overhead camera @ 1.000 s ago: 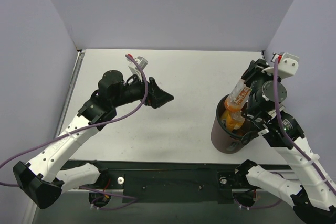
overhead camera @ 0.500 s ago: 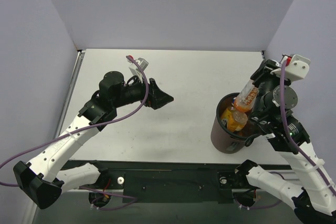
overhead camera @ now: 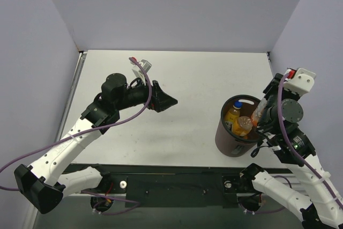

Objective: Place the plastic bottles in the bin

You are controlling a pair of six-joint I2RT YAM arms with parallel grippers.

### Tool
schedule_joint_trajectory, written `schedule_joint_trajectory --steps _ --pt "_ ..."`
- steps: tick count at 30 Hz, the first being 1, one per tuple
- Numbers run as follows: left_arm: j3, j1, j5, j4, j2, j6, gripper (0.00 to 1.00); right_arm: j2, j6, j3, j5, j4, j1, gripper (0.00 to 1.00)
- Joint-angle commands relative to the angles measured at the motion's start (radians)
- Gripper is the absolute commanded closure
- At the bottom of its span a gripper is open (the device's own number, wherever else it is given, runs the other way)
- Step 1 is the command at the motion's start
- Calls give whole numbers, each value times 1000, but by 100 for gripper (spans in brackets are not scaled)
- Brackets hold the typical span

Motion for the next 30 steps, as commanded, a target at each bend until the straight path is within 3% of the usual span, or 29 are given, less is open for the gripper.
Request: schedule_joint_trajectory --steps 1,22,30 --pt "-6 4 28 73 -7 -20 5 -2 -70 -35 51 48 -12 100" --pt "-67 4 45 121 -9 -57 5 9 49 -181 36 106 -17 100" --pt "-93 4 48 139 -21 -65 5 -43 203 -249 62 48 -17 100"
